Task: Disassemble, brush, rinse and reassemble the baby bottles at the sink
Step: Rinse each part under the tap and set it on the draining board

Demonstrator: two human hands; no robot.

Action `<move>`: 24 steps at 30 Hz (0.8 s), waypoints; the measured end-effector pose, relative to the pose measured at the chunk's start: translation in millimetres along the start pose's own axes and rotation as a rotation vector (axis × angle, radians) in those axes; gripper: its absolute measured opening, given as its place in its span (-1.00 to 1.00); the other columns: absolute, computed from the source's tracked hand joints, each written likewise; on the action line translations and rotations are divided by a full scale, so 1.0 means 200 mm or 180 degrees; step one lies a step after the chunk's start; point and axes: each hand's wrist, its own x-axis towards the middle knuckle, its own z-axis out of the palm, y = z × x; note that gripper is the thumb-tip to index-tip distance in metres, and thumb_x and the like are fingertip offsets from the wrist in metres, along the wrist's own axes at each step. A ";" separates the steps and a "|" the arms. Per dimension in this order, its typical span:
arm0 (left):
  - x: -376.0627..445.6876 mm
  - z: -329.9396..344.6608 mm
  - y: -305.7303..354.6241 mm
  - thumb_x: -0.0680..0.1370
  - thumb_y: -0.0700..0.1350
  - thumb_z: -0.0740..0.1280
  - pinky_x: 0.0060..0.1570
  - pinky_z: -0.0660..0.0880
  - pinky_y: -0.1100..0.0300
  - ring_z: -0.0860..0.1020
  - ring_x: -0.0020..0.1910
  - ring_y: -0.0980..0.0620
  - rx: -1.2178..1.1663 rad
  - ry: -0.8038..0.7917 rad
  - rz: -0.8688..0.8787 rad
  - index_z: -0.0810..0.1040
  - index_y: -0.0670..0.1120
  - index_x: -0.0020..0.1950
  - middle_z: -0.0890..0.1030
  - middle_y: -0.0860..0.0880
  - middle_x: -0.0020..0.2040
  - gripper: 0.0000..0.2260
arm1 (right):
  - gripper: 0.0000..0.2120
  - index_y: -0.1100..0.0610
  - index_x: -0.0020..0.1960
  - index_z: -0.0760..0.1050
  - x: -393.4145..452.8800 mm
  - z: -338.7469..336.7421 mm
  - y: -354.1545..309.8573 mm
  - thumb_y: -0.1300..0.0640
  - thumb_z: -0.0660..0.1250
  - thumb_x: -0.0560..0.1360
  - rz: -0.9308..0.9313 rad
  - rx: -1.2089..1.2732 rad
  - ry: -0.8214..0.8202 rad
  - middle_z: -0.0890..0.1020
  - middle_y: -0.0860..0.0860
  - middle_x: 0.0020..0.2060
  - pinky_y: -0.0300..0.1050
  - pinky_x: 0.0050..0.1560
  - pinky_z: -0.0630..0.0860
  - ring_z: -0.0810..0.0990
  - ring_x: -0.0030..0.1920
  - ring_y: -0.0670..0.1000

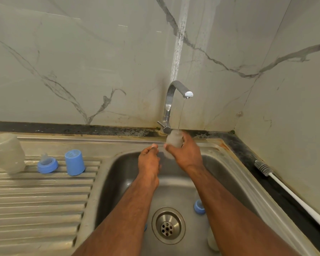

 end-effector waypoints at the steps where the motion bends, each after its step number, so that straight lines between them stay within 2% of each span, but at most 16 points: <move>1: 0.00 0.00 -0.01 0.68 0.00 0.29 -0.23 0.45 0.18 0.50 -0.18 0.04 -0.0004 0.0006 0.0016 0.61 0.03 0.12 0.58 0.01 -0.15 -0.88 | -0.50 0.02 0.28 0.50 0.00 0.00 0.01 0.04 0.56 0.39 0.0034 -0.0182 -0.0192 0.58 -0.08 0.03 -0.19 -0.02 0.43 0.55 0.03 -0.05; 5: -0.01 0.01 0.02 0.69 -0.02 0.26 -0.09 0.48 0.14 0.53 -0.01 0.03 -0.0065 -0.0022 0.0008 0.58 0.05 0.12 0.62 0.05 0.03 -0.89 | -0.54 -0.04 0.22 0.50 0.00 0.00 0.01 0.03 0.57 0.39 -0.0034 0.0126 0.0095 0.55 -0.17 -0.03 -0.27 -0.08 0.40 0.53 -0.06 -0.12; 8: -0.02 0.01 0.01 0.68 -0.03 0.28 -0.14 0.48 0.12 0.53 -0.04 -0.04 -0.0054 0.0037 0.0015 0.60 0.04 0.11 0.63 -0.04 0.00 -0.89 | -0.54 0.02 0.23 0.54 -0.01 0.01 0.04 0.05 0.57 0.38 -0.0005 -0.0184 -0.0287 0.60 -0.08 0.01 -0.22 -0.05 0.42 0.56 0.01 -0.05; 11: -0.01 0.01 0.02 0.69 -0.02 0.26 -0.11 0.50 0.14 0.54 -0.02 0.00 -0.0081 0.0007 0.0025 0.58 0.03 0.13 0.65 -0.04 0.12 -0.87 | -0.47 -0.02 0.30 0.48 0.01 0.02 0.05 0.02 0.56 0.39 -0.0040 0.0270 0.0049 0.54 -0.14 0.04 -0.27 -0.09 0.44 0.53 0.00 -0.09; 12: -0.02 0.01 0.02 0.70 -0.01 0.26 -0.10 0.53 0.12 0.58 0.00 -0.02 -0.0092 -0.0016 -0.0028 0.58 -0.01 0.16 0.66 -0.09 0.14 -0.85 | -0.42 -0.02 0.36 0.45 0.02 0.02 0.06 0.03 0.56 0.39 0.0090 0.0364 -0.0001 0.54 -0.12 0.08 -0.26 -0.07 0.47 0.54 0.03 -0.07; 14: -0.05 0.02 0.02 0.70 -0.01 0.26 -0.06 0.61 0.05 0.66 0.06 -0.11 -0.0181 -0.0211 -0.0233 0.58 -0.10 0.21 0.68 -0.19 0.12 -0.78 | -0.31 -0.04 0.47 0.35 0.02 0.03 0.09 0.07 0.54 0.41 0.0500 0.0764 -0.0286 0.56 0.00 0.19 -0.09 0.04 0.60 0.58 0.10 0.02; 17: -0.09 0.03 0.03 0.70 0.00 0.25 0.03 0.65 -0.01 0.68 0.11 -0.19 -0.0461 -0.0696 -0.0619 0.57 -0.18 0.23 0.69 -0.25 0.11 -0.72 | -0.48 -0.03 0.42 0.38 0.03 0.03 0.11 0.17 0.40 0.50 0.0955 0.1814 -0.0400 0.60 0.09 0.19 0.07 0.09 0.63 0.61 0.13 0.10; 20: -0.11 0.06 0.02 0.67 -0.12 0.32 0.01 0.67 -0.02 0.69 0.09 -0.19 -0.0582 -0.0923 -0.0468 0.59 -0.17 0.27 0.68 -0.26 0.14 -0.78 | -0.63 -0.01 0.34 0.39 0.06 0.01 0.07 0.15 0.27 0.55 0.1135 0.2214 -0.0423 0.58 0.15 0.14 0.12 0.04 0.59 0.58 0.13 0.17; 22: -0.12 0.07 0.01 0.63 -0.19 0.37 0.03 0.67 -0.06 0.70 0.09 -0.18 -0.0569 -0.0867 -0.0237 0.59 -0.12 0.29 0.69 -0.22 0.13 -0.76 | -0.67 0.00 0.28 0.39 0.08 0.03 0.04 0.06 0.33 0.55 0.1198 0.2326 -0.0286 0.59 0.14 0.09 0.13 0.06 0.60 0.61 0.09 0.16; 24: -0.13 0.09 0.00 0.58 -0.25 0.42 0.03 0.67 -0.08 0.70 0.08 -0.15 -0.0398 -0.0806 0.0003 0.61 -0.07 0.30 0.69 -0.19 0.13 -0.71 | -0.60 0.02 0.22 0.45 0.10 0.06 0.04 -0.09 0.46 0.47 0.1367 0.2243 0.0007 0.64 0.09 0.03 0.16 0.09 0.64 0.65 0.04 0.12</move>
